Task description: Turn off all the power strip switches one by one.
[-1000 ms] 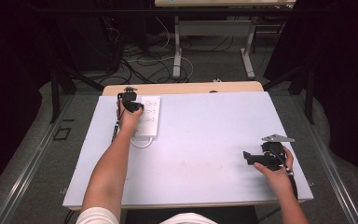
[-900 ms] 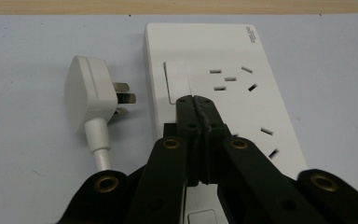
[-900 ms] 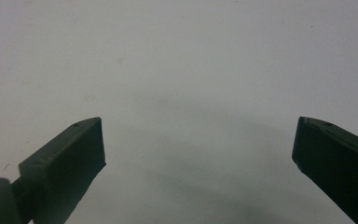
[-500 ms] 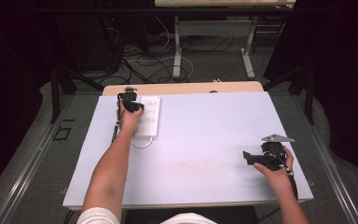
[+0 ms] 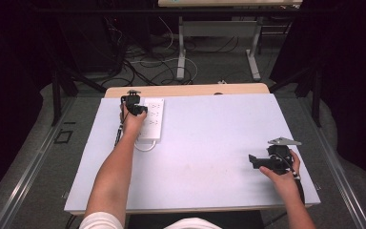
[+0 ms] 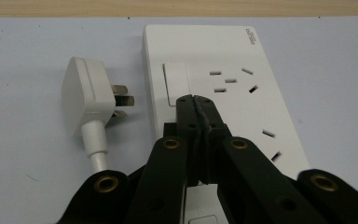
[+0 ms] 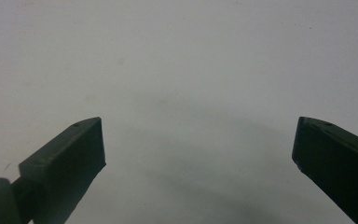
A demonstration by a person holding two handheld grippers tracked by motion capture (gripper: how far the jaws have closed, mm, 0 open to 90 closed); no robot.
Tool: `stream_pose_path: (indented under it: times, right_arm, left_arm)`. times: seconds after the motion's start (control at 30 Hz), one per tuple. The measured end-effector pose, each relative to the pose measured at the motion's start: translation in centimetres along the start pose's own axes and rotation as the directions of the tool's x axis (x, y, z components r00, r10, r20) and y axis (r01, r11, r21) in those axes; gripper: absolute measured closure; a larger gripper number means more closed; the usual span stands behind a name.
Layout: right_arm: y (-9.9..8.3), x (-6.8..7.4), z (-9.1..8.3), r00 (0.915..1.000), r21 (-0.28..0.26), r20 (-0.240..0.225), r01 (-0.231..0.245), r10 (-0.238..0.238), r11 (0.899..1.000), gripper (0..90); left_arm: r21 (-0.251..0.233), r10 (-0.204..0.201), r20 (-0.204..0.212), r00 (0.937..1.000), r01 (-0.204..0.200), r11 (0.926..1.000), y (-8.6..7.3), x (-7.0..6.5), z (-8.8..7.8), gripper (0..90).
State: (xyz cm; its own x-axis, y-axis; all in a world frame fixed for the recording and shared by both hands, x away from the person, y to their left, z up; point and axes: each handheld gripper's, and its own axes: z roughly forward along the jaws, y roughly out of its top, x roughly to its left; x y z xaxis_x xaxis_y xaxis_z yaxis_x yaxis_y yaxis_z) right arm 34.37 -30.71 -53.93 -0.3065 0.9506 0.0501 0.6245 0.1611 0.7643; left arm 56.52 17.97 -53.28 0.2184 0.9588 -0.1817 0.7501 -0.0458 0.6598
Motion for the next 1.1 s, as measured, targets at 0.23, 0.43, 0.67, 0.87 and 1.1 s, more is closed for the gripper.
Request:
stream_pose_path:
  times: [0.23,0.43,0.67,0.87,1.1]
  right_arm:
    - [0.0,0.1,0.0,1.0,0.001,-0.002,-0.003,0.003,1.0,1.9]
    - [0.0,0.1,0.1,1.0,0.005,-0.003,-0.001,0.001,1.0,1.9]
    - [0.0,0.0,0.0,1.0,-0.002,0.002,-0.003,0.003,1.0,1.9]
    - [0.1,0.0,0.0,1.0,-0.004,0.009,-0.004,0.004,1.0,1.9]
    - [0.2,0.1,-0.1,0.9998,-0.011,0.019,0.003,-0.003,1.0,2.0]
  left_arm:
    - [0.009,-0.028,0.019,0.9994,0.028,0.9996,0.1,0.1,-0.1,90.0]
    - [0.012,-0.029,0.018,0.9994,0.029,0.9995,0.1,0.1,-0.1,90.0]
    - [0.003,-0.048,0.019,0.9987,0.048,0.9988,0.4,0.5,-0.2,90.0]
    - [-0.001,-0.036,0.018,0.9992,0.036,0.9994,1.1,0.3,-0.5,90.0]
    - [-0.008,-0.013,0.016,0.9998,0.013,0.9999,2.1,0.0,-0.8,90.0]
